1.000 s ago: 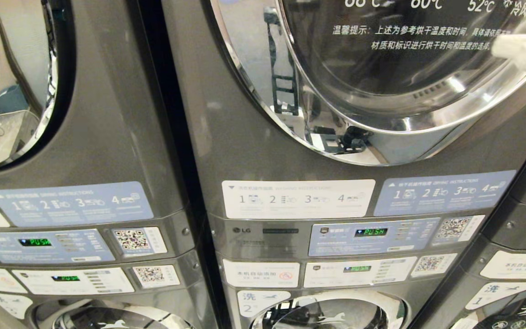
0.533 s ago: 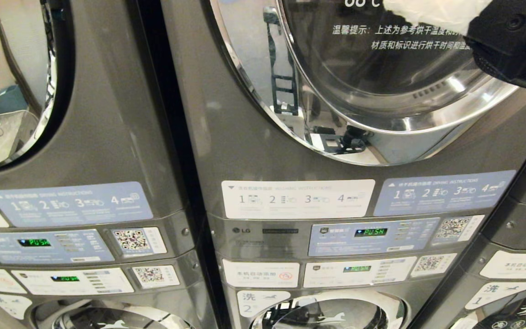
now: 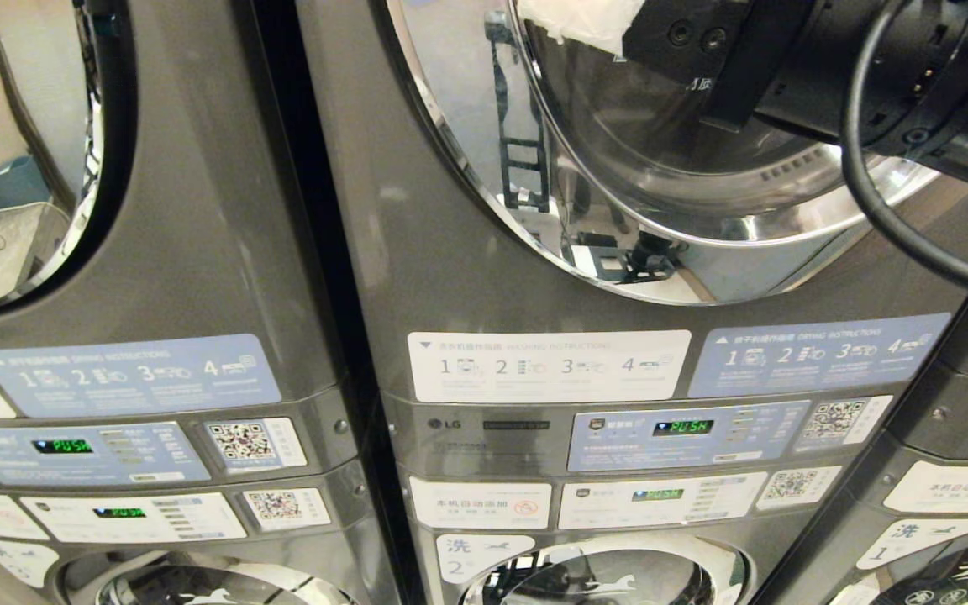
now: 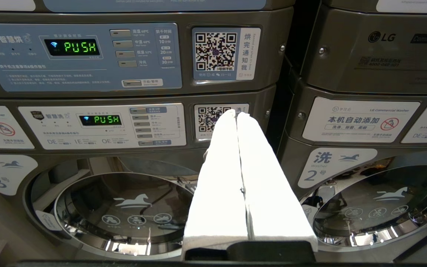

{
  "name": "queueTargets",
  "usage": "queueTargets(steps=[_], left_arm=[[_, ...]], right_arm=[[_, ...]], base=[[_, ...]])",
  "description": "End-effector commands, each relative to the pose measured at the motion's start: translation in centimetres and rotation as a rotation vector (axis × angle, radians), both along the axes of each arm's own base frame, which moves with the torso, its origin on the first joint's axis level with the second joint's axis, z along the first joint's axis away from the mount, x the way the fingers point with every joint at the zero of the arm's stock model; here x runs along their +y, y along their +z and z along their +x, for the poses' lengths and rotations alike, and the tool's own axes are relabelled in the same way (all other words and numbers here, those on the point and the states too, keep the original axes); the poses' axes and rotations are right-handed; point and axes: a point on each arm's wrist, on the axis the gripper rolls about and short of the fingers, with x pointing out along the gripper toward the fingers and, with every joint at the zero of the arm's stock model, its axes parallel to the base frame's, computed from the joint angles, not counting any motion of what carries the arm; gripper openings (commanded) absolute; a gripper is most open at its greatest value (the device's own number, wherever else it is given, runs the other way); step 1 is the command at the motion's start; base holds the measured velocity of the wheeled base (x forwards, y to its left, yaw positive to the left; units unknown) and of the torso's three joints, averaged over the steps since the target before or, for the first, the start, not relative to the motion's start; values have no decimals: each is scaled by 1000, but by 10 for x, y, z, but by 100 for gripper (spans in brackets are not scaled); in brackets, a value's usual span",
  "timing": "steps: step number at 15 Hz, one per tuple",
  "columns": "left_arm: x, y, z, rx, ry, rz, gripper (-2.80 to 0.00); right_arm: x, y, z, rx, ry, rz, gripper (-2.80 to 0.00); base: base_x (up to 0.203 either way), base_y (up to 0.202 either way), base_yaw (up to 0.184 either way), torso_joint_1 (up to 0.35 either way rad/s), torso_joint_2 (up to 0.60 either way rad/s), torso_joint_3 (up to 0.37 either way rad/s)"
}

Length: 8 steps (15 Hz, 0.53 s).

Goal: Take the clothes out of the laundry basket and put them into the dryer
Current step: Open the dryer

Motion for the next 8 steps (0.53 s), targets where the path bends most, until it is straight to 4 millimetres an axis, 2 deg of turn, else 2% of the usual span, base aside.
queueTargets(steps=[1, 8], left_arm=[[0, 0, 0, 0, 0, 0, -280], [0, 0, 0, 0, 0, 0, -280]], right_arm=[[12, -5, 12, 8, 6, -9, 0], [33, -6, 29, -1, 31, -7, 0]], base=[[0, 0, 0, 0, 0, 0], [0, 0, 0, 0, 0, 0]])
